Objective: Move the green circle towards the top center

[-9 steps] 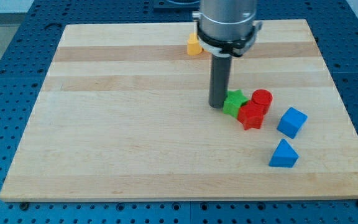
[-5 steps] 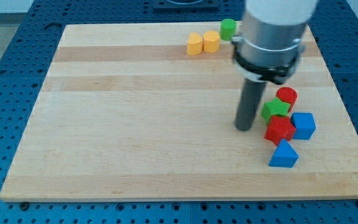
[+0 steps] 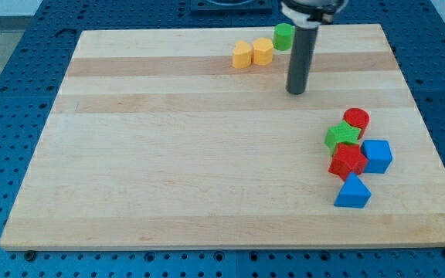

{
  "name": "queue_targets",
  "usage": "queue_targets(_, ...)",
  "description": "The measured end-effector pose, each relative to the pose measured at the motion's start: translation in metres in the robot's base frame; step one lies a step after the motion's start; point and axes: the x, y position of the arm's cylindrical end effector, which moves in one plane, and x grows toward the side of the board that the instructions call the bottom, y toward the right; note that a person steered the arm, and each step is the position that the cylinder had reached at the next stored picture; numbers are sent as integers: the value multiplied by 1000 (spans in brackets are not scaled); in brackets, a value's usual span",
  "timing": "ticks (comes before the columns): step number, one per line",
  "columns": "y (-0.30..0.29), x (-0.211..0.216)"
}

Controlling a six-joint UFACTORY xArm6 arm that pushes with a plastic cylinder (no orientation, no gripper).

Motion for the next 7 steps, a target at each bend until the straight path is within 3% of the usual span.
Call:
queue_targets(1, 5, -2)
queue_targets(2, 28, -55)
queue_targets(5, 0, -164)
queue_targets(7, 11, -172)
